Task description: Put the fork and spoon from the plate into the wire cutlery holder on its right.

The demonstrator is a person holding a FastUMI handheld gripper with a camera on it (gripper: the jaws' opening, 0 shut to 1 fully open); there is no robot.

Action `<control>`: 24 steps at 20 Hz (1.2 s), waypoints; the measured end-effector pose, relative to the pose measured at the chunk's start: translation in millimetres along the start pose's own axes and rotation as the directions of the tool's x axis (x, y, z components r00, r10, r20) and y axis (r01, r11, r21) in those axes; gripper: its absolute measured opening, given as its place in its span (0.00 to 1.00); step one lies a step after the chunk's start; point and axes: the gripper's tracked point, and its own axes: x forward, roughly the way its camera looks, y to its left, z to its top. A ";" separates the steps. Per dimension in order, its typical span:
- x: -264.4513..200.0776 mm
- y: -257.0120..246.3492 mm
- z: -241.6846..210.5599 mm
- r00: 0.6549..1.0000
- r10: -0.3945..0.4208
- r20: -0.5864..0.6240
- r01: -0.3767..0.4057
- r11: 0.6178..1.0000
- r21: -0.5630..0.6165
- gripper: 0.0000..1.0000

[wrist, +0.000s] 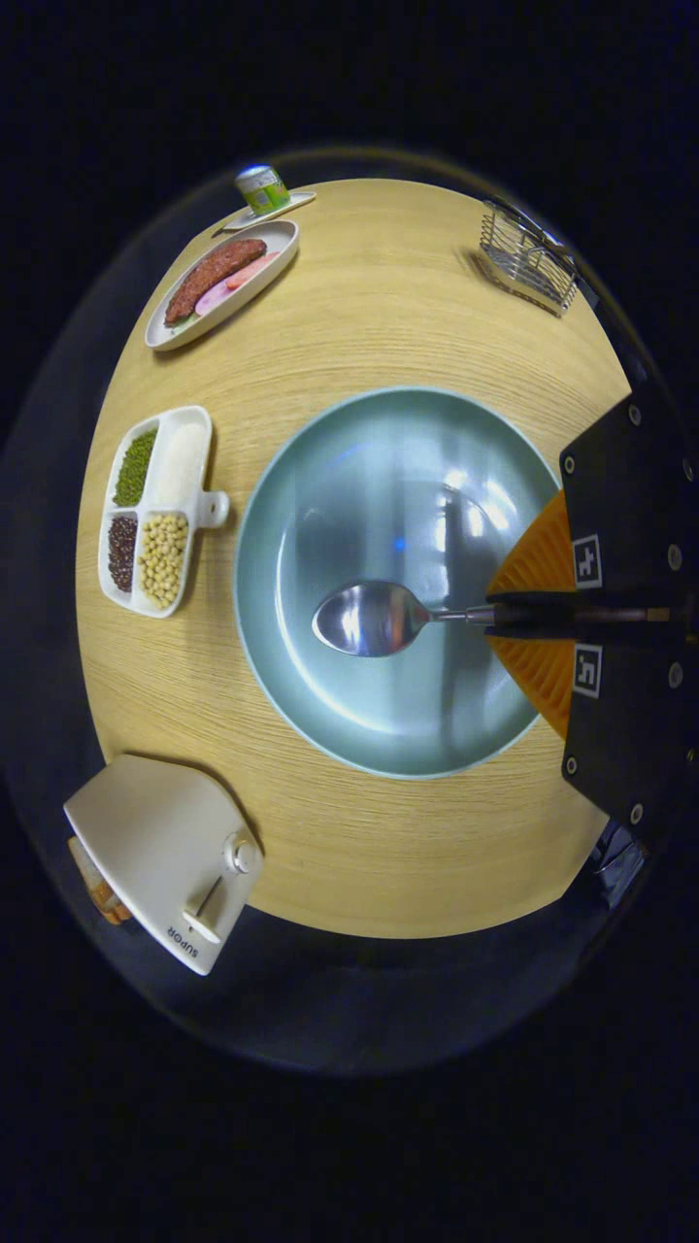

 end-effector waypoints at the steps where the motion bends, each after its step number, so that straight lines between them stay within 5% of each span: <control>1: -7.5 -5.8 2.3 1.000 0.004 0.022 -0.004 1.000 0.001 0.06; 7: -68.9 -54.8 5.2 0.990 0.022 0.142 -0.029 0.998 0.054 0.06; 17: -179.8 -200.6 -16.8 0.937 -0.106 0.333 0.057 0.986 0.154 0.06; 24: -198.8 -270.5 -68.3 0.961 -0.140 0.238 0.106 0.983 0.152 0.06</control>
